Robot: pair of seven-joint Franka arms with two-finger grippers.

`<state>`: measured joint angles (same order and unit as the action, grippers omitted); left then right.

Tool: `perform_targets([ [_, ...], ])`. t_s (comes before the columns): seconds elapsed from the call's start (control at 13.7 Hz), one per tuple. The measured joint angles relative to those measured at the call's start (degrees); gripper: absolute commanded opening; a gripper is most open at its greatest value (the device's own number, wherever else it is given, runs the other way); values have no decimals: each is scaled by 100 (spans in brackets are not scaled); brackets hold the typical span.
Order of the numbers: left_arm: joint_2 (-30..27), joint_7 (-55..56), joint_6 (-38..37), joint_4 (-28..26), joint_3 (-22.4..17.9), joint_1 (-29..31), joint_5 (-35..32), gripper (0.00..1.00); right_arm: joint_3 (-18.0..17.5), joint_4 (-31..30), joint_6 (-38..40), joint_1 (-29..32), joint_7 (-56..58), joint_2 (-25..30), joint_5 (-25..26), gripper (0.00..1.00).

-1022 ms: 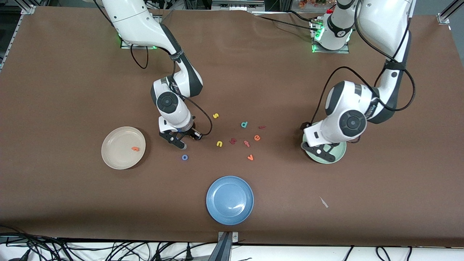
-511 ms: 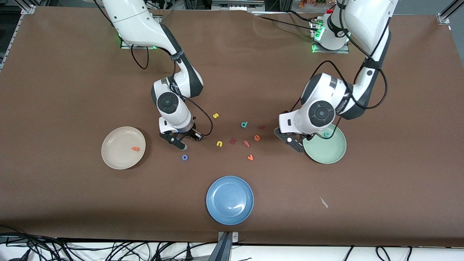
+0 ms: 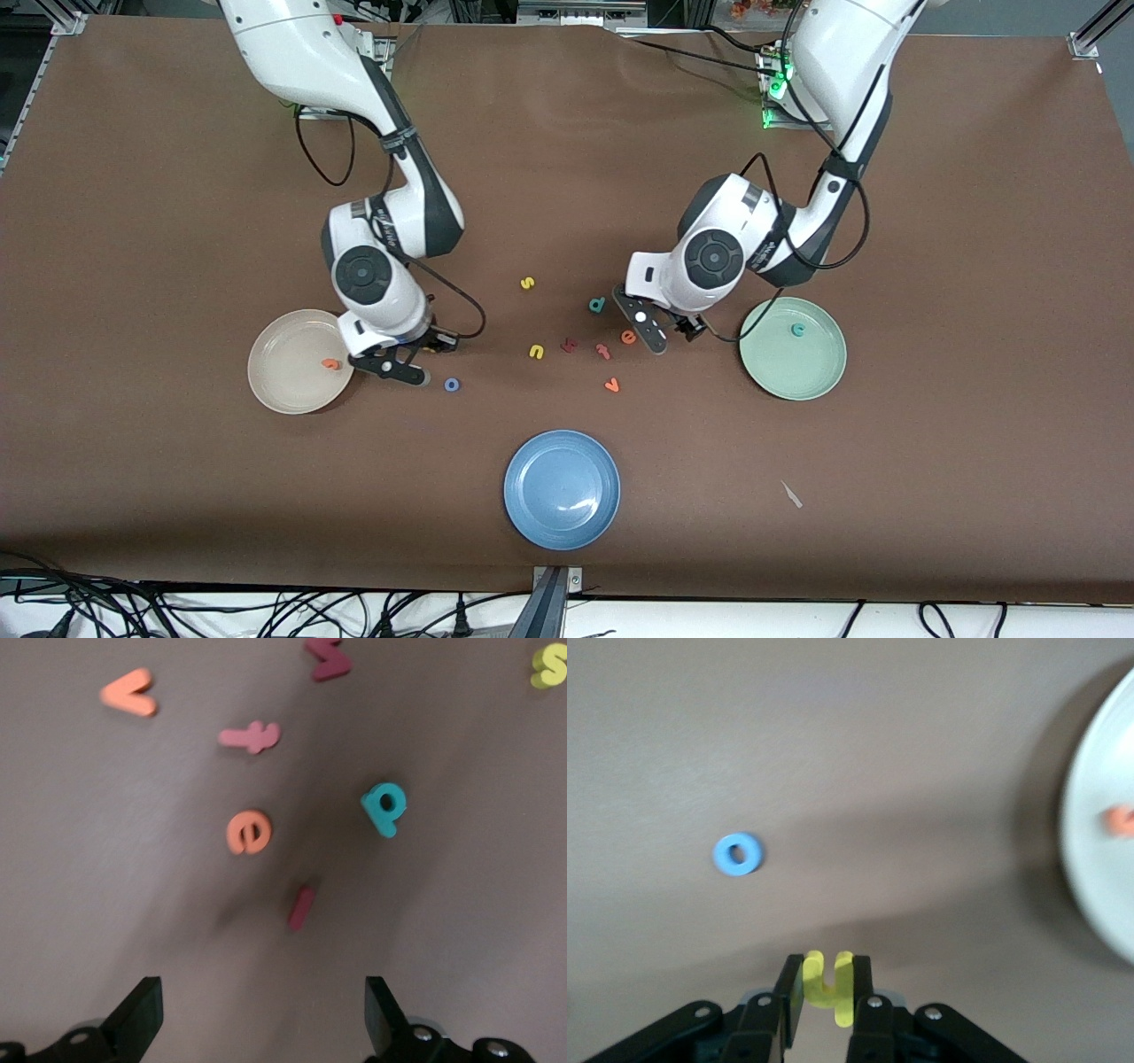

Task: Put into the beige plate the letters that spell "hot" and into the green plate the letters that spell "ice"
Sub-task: 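Carry the 4 to the beige plate while the left gripper reaches the pink dash, then release the 4 onto the beige plate while the left gripper grasps the dash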

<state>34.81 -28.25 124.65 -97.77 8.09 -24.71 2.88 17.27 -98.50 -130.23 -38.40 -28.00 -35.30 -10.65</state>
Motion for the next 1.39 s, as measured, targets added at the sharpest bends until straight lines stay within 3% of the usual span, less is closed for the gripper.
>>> perform_targets([
  [0.22,248,-598,299,-7,8,-112,0,83,440,-299,23,5,1237,187,1,2],
  [0.44,362,-762,395,-8,12,-199,-61,60,878,-633,-190,16,2272,292,-4,2],
  [0.73,423,-779,450,-12,12,-216,-540,55,1152,-1220,-1019,88,3349,344,-8,7],
  [0.8,441,-786,459,-16,12,-229,-541,55,1164,-1297,-1128,160,3631,344,-10,31],
  [0.88,459,-788,469,-17,12,-245,-541,55,1173,-1330,-1175,245,3946,345,-32,94],
  [0.95,472,-791,478,-17,13,-260,-541,55,1174,-1333,-1189,332,4258,345,-138,100],
  [1.1,487,-793,481,-17,38,-285,-541,51,1135,-1332,-1189,393,4619,357,-653,100],
  [1.39,560,-802,502,-20,62,-324,-542,39,509,-1214,-1191,324,4266,428,-1032,100],
])
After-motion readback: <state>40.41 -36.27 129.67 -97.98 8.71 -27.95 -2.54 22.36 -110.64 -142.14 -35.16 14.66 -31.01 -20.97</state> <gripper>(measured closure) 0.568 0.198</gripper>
